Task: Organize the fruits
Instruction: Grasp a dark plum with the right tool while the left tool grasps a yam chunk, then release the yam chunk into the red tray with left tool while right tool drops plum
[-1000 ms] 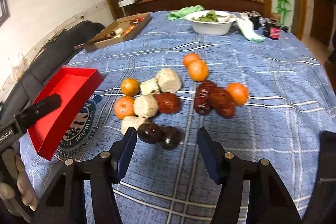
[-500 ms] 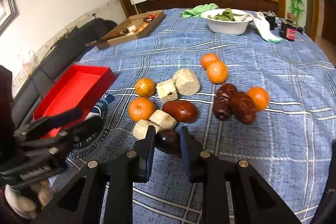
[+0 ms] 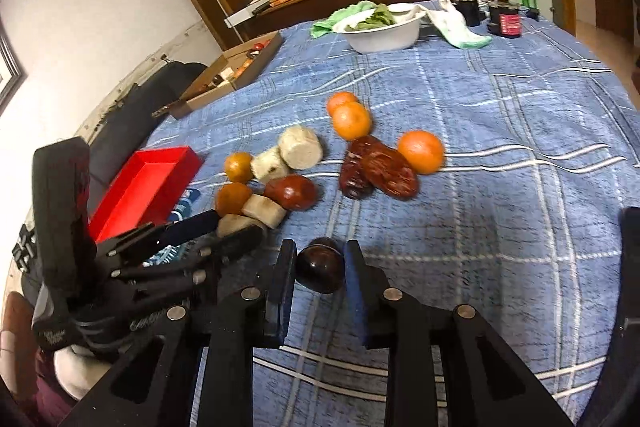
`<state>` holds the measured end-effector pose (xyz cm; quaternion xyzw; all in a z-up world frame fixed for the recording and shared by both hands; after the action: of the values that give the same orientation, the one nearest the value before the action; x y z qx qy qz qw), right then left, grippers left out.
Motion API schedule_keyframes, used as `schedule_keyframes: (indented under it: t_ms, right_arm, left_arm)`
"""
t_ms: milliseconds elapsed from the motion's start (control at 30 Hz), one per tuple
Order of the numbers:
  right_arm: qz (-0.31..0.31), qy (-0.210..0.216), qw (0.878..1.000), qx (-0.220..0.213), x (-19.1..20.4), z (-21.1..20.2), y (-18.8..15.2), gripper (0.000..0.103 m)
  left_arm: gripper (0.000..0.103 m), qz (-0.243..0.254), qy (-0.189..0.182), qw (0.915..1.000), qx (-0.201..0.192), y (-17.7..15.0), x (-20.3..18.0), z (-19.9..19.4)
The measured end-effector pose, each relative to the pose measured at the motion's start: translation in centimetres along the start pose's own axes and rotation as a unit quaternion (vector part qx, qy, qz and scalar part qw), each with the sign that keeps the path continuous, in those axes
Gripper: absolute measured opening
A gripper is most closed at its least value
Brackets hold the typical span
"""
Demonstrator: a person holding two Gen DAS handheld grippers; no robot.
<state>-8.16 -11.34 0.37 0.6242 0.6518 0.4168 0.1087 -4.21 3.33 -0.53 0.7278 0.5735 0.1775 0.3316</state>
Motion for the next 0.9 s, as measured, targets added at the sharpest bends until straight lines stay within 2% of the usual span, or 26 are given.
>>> schedule_keyframes:
  t_ms: [33, 67, 133, 200, 400, 500, 567, 700, 900]
  right_arm:
    - [-0.005, -0.004, 1.000, 0.001, -0.1, -0.1, -0.2, 0.029]
    - [-0.010, -0.008, 1.000, 0.003, -0.1, -0.2, -0.3, 0.031]
    - [-0.023, -0.016, 1.000, 0.005, 0.1, -0.1, -0.5, 0.045]
    - [-0.036, -0.021, 0.999, 0.007, 0.5, 0.1, -0.6, 0.052]
    - [-0.061, -0.043, 0.997, 0.022, 1.2, 1.8, -0.4, 0.052]
    - [-0.066, -0.064, 0.995, 0.032, 1.0, 2.4, -0.4, 0.052]
    - [-0.066, -0.080, 0.994, 0.044, 0.5, 2.8, -0.6, 0.051]
    - [-0.061, -0.095, 0.993, 0.046, -0.3, 2.5, -0.6, 0.026]
    - [-0.047, -0.082, 0.995, 0.040, -0.2, 1.7, -0.8, 0.024]
  left_arm:
    - [0.030, -0.002, -0.013, 0.9999, 0.002, -0.1, 0.0, 0.0]
    - [0.030, -0.002, -0.011, 0.9999, 0.001, -0.1, 0.0, -0.1]
    - [0.030, -0.002, -0.010, 0.9999, 0.001, -0.1, 0.0, -0.2]
    - [0.030, -0.004, -0.010, 0.9999, 0.001, -0.2, 0.0, -0.2]
    - [0.034, -0.001, -0.010, 0.9998, 0.015, -0.3, -0.3, 0.5]
    - [0.031, 0.002, -0.005, 0.9999, 0.015, -0.3, -0.3, 0.5]
    - [0.030, -0.001, -0.005, 0.9999, 0.014, -0.3, -0.1, 0.3]
    - [0.030, -0.017, 0.001, 0.9998, 0.004, -0.5, 0.5, -0.6]
    - [0.030, -0.035, 0.033, 0.9981, -0.039, 0.0, 2.3, -4.2]
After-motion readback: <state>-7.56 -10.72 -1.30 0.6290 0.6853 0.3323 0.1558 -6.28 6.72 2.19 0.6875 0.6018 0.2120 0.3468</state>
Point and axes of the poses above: each gripper's, at about its wrist camera, not at the fingertips, and z roughly the way its jaws point, x to its left, y to its top, the point moved 3 cm from there along z, roughly the way its jaws point, and after that the axes turned 6 degrees about -x, right-handed, at the moved point
